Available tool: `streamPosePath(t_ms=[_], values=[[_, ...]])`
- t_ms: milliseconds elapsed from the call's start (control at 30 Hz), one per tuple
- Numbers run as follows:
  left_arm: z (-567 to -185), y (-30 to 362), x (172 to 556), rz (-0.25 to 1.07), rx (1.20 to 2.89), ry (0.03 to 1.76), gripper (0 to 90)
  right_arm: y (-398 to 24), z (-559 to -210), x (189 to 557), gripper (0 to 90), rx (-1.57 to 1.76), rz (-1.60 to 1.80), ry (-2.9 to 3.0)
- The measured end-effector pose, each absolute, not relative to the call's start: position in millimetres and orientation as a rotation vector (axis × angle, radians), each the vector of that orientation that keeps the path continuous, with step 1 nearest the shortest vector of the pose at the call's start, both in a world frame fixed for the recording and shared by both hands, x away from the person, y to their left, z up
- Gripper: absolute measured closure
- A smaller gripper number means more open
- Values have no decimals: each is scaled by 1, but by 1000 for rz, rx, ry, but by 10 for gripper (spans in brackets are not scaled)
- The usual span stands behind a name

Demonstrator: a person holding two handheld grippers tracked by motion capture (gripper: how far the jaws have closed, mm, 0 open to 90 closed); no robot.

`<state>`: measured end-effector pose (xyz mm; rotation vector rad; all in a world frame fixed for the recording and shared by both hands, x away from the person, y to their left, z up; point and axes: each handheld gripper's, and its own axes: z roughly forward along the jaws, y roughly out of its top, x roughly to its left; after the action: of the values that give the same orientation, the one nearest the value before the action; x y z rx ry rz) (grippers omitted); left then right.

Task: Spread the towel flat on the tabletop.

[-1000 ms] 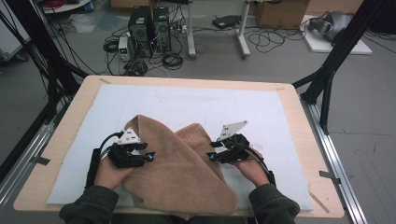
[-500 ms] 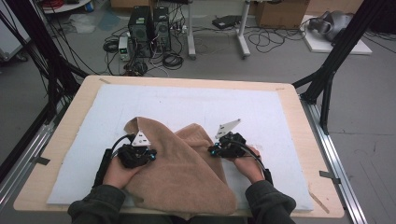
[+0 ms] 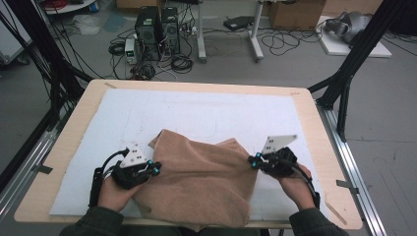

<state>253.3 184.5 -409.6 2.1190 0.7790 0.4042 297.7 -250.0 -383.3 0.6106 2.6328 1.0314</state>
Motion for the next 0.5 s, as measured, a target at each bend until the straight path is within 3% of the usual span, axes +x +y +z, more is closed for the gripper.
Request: streamPosePath(t_ms=[133, 200, 233, 267, 300, 500], values=[[-415, 191, 231, 346, 2126, 773, 864, -244, -407, 281, 849, 591, 1049, 2731], [-411, 192, 227, 329, 2130, 757, 828, -245, -405, 279, 767, 553, 1096, 2718], [-406, 191, 227, 339, 2124, 754, 828, -245, -405, 279, 767, 553, 1096, 2718], [-399, 191, 230, 337, 2119, 744, 707, -246, -395, 286, 705, 574, 1170, 2672], [-392, 190, 234, 332, 2103, 739, 671, -247, -390, 291, 677, 583, 1190, 2651], [-375, 175, 283, 389, 2096, 738, 572, -236, -385, 325, 622, 588, 1177, 2623]])
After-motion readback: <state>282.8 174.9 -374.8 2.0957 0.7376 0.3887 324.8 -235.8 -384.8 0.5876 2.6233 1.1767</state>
